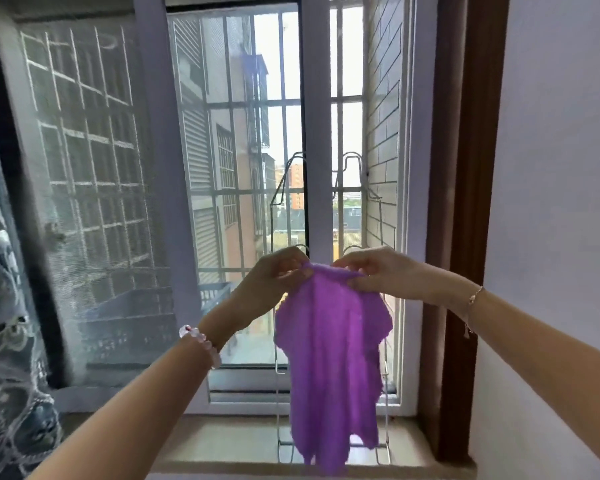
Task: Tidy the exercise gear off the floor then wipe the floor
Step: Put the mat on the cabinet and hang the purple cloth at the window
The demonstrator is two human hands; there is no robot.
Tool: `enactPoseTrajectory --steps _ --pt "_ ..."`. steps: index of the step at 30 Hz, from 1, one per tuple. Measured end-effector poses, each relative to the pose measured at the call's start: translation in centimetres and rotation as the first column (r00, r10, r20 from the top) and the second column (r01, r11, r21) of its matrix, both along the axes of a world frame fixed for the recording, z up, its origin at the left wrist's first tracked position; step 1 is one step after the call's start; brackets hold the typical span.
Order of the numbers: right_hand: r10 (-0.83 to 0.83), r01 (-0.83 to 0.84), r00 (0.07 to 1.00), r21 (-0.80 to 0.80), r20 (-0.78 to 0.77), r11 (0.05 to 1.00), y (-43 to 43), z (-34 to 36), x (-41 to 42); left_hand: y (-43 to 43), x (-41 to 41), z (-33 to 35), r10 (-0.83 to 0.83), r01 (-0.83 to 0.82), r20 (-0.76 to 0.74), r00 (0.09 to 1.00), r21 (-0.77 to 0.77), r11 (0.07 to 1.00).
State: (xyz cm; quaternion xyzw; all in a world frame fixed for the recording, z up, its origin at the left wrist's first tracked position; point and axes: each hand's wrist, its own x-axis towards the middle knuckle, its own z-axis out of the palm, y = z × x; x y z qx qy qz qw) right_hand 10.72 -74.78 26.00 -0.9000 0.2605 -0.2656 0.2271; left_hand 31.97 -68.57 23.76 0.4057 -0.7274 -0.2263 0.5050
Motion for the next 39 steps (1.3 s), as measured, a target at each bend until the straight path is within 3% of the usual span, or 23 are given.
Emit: enactPoseTrajectory --steps 4,10,12,16,20,23,27,30,34,39 --pt "-0.013 0.012 1.000 0.112 0.004 0.994 -0.7 2.1 -0.4 -0.9 0.5 2.9 0.124 -0.107 0.215 0.969 -0.092 0.990" --pt "-0.041 0.025 0.996 0.194 0.080 0.981 -2.0 5.0 -1.1 -1.4 2.8 6.8 0.226 -0.165 0.413 0.882 -0.178 0.970" --pt "-0.056 0.034 0.993 0.194 0.107 0.980 -2.2 5.6 -0.9 -1.1 3.7 7.1 0.169 -0.172 0.452 0.876 -0.034 0.985" --pt "-0.137 0.125 0.971 0.077 0.195 0.989 -2.3 6.6 0.1 -0.7 5.9 5.2 -0.122 -0.037 0.436 0.892 0.339 0.940" --pt "-0.203 0.216 0.964 -0.060 0.173 0.975 -2.9 7.6 1.0 -2.2 6.5 3.0 -0.090 -0.125 0.481 0.872 0.398 0.909" --pt "-0.266 0.300 0.939 -0.142 0.218 0.943 -4.0 9.1 0.4 -3.4 7.0 3.9 0.012 -0.207 0.527 0.850 0.313 0.927" --pt "-0.329 0.400 0.897 -0.225 0.296 0.888 -6.0 12.3 -1.4 -5.0 8.7 9.1 0.243 -0.257 0.581 0.777 -0.059 0.965" --pt "-0.356 0.489 0.835 -0.271 0.419 0.829 -7.8 15.3 -1.9 -6.5 9.7 15.0 0.406 -0.272 0.485 0.775 -0.325 0.906" --pt "-0.356 0.549 0.784 -0.303 0.508 0.779 -9.9 18.8 -1.2 -9.0 9.8 21.4 0.482 -0.309 0.302 0.823 -0.473 0.825" --pt "-0.452 0.691 0.686 -0.316 0.570 0.650 -13.8 21.9 0.0 -12.9 9.3 25.2 0.649 -0.373 0.250 0.719 -0.649 0.663"
